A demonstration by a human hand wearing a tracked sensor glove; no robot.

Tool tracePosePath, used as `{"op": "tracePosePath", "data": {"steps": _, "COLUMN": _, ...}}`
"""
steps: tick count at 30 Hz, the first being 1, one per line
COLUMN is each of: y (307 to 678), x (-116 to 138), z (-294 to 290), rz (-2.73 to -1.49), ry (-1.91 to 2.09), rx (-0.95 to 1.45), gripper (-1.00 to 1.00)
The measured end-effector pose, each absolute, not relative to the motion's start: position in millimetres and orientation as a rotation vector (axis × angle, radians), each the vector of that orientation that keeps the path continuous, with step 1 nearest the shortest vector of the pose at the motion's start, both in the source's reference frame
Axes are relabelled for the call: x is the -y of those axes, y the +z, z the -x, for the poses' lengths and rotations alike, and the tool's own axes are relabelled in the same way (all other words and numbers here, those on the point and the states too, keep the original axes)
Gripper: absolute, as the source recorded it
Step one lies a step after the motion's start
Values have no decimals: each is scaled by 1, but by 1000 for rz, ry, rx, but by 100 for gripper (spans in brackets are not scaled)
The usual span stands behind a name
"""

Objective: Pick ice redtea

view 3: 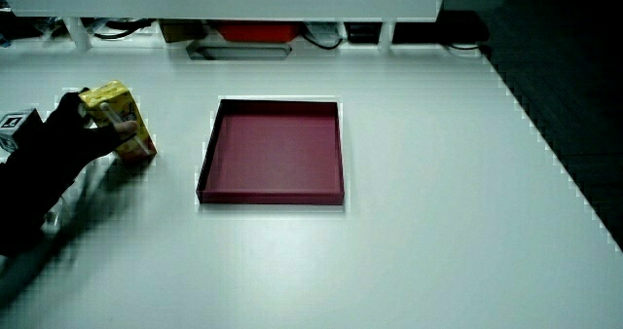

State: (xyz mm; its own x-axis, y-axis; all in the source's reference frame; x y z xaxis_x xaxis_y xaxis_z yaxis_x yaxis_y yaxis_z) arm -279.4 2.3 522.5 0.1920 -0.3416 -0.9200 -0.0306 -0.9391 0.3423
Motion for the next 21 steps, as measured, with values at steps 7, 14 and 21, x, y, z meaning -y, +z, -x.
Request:
{"op": "tracePosePath", "data": {"steps": 7, "y": 520, "x": -2, "z": 279, "rz": -2218, "ry": -1814, "rx": 371, "gripper": 0}}
{"op": "tracePosePath", "data": {"steps": 14, "y": 517, "x": -5, "z": 283, "rz": -2273, "ry": -1892, "rx": 384, "gripper": 15}}
{"op": "tracePosePath", "data": {"steps": 21, "y": 516, "x": -9, "z": 291, "rz": -2326, "ry": -1943, "rx": 403, "gripper": 41}}
